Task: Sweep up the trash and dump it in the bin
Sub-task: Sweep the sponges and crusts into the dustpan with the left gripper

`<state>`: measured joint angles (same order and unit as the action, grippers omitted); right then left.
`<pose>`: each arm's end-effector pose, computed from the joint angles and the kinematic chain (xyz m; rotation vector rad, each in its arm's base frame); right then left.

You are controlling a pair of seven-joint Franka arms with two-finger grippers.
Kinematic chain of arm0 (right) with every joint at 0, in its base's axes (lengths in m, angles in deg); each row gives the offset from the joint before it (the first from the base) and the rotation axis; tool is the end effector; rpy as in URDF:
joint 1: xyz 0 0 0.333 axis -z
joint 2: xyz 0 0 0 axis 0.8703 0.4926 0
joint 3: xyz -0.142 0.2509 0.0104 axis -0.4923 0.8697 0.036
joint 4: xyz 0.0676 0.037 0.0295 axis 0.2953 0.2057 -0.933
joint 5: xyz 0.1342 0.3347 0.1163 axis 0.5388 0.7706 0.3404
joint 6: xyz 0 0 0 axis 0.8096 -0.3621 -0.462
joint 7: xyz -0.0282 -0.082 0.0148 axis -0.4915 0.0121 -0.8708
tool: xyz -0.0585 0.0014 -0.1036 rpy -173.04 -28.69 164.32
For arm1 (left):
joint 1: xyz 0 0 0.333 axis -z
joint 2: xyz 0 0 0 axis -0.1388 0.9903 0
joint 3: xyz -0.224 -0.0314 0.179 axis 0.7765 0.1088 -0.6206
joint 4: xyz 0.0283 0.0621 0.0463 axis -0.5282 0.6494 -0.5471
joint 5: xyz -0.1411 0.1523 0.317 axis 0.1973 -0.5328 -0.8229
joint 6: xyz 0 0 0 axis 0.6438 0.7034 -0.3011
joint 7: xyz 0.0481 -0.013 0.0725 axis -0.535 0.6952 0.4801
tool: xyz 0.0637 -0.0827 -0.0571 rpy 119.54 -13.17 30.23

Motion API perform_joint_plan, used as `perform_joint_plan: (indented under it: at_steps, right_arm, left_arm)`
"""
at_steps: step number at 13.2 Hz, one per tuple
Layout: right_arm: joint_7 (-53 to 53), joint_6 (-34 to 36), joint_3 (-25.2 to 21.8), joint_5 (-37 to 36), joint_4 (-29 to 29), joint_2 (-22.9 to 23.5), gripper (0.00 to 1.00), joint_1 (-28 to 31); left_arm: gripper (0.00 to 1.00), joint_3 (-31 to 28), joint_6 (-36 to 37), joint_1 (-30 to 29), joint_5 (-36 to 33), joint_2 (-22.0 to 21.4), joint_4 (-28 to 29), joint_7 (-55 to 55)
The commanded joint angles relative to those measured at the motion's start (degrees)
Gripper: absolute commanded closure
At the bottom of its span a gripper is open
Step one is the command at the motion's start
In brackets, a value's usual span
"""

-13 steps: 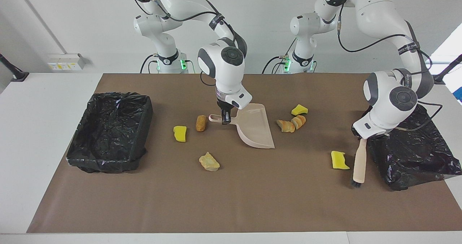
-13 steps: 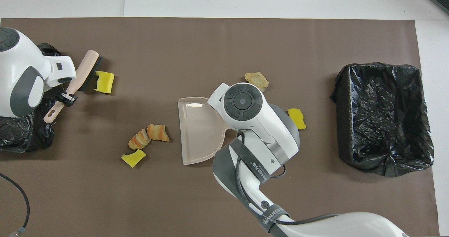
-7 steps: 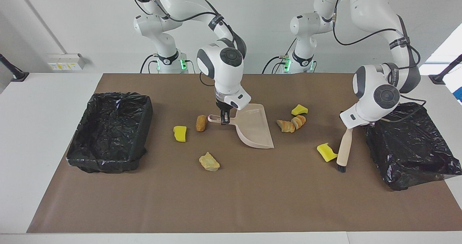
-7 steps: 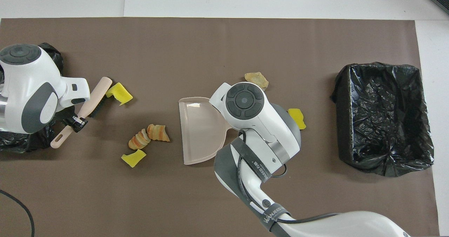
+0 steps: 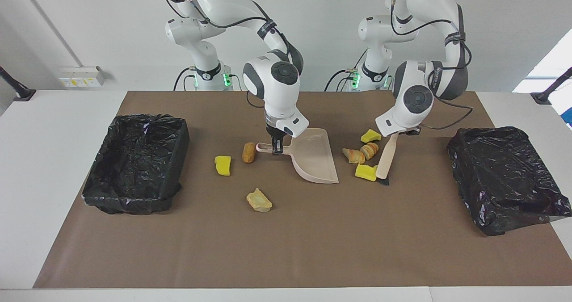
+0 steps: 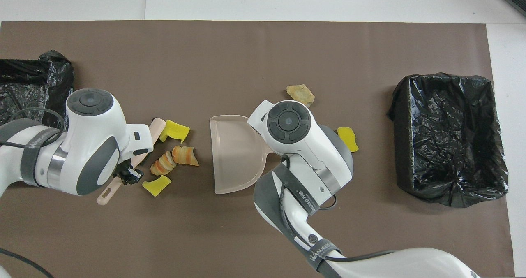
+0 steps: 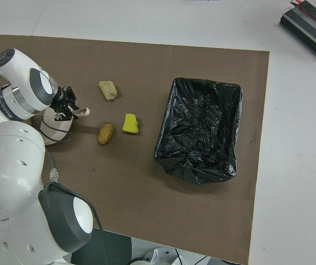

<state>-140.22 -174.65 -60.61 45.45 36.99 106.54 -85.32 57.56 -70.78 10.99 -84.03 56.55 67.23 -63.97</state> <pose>0.5195 0.3239 0.3396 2.0880 2.2597 -0.0905 0.4744 -0.1196 0.3270 -2.8064 0.7437 0.6135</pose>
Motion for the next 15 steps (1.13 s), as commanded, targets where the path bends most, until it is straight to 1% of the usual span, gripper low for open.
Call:
perform_joint_plan:
  at_steps: [1, 4, 6, 8, 10, 12, 13, 15]
  right_arm:
    - [0.6, -1.56, 0.57, 0.53, 3.57, -2.34, 1.0, 0.66]
    - [0.43, -1.65, 0.57, 0.53, 4.36, -2.6, 1.0, 1.1]
    - [0.34, -1.91, 0.57, 0.53, 4.8, -2.78, 1.0, 1.37]
    - [-0.27, -2.7, 0.57, 0.53, 4.98, -2.78, 1.0, 1.37]
    - [-0.45, -2.88, 0.57, 0.53, 5.42, -2.78, 1.0, 1.37]
    - [-0.45, -4.19, 0.57, 0.53, 6.29, -2.78, 1.0, 1.28]
    - [-0.54, -4.37, 0.57, 0.53, 6.56, -2.78, 1.0, 1.28]
    - [-0.54, -4.37, 0.57, 0.53, 6.65, -2.78, 1.0, 1.1]
  left_arm:
    - [1.0, 0.48, 1.67, 0.5, 4.55, -4.54, 1.71, 1.88]
    - [1.0, 0.48, 4.39, 0.5, 6.24, -7.97, 1.45, 2.5]
    - [1.0, 0.4, 8.6, 0.24, 6.33, -11.22, 2.32, 7.31]
    - [1.0, 0.31, 10.38, -0.03, 6.33, -12.89, 3.81, 13.63]
    - [1.0, 0.31, 8.02, -0.2, 6.33, -15.7, 8.54, 24.6]
    - [1.0, 0.22, 2.67, -0.38, 6.42, -19.65, 15.13, 34.71]
    - [1.0, 0.22, 1.95, -0.55, 6.51, -19.76, 16.37, 38.59]
    - [1.0, 0.31, -1.03, -0.38, 8.87, -19.41, 18.14, 40.99]
